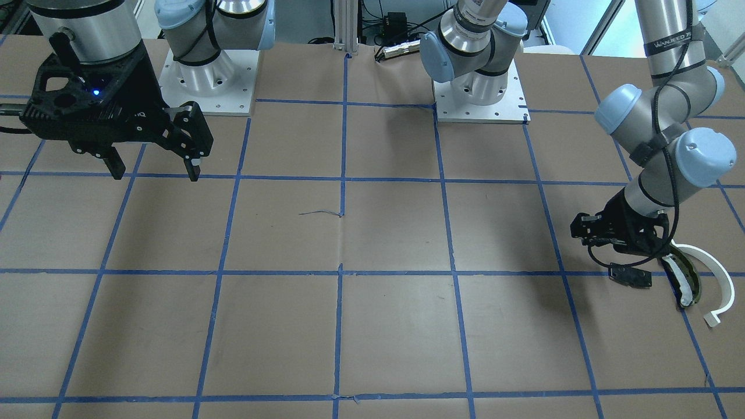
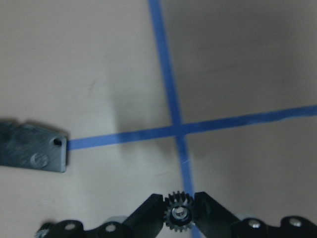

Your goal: Place bearing gear from tray to pile

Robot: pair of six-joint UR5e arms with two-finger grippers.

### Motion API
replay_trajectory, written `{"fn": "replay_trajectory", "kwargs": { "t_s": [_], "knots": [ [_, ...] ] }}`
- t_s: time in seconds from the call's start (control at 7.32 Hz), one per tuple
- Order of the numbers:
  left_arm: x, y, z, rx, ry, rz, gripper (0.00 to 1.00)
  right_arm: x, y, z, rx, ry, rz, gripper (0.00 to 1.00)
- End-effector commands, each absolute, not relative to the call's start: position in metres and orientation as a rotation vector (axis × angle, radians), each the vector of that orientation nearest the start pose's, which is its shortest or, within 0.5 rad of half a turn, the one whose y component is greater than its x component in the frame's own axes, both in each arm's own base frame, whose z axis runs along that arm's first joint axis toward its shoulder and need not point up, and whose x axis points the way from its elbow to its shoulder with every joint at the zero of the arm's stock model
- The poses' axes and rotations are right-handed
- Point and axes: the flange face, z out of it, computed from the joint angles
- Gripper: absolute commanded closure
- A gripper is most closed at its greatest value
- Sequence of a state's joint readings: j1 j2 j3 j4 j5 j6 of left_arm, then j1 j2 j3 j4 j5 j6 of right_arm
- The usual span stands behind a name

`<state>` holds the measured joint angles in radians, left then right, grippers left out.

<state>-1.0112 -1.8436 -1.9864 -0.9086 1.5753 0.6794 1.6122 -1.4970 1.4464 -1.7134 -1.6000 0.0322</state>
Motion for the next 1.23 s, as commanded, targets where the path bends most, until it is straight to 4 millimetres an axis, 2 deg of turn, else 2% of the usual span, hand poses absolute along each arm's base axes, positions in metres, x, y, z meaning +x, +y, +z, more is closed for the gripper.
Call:
{"fn": "replay_trajectory", "kwargs": {
  "t_s": [0.0,0.41,0.55,0.68,1.09],
  "knots": [
    [0.188,-0.495,0.213,0.162,3.14,0.033,0.88,0.153,-0.534,0.527,-0.01,3.149,-0.304,0.0],
    [0.194,-0.495,0.205,0.167,3.141,0.038,0.87,0.154,-0.534,0.526,-0.012,3.148,-0.304,0.0],
    [0.215,-0.488,0.202,0.102,3.144,0.042,0.86,0.154,-0.533,0.526,-0.013,3.149,-0.302,0.0],
    [0.223,-0.484,0.199,0.075,3.145,0.042,0.85,0.154,-0.533,0.525,-0.013,3.147,-0.299,0.0],
    [0.224,-0.486,0.182,0.059,3.161,0.068,0.83,0.154,-0.533,0.525,-0.013,3.149,-0.297,0.0]
  ]
}}
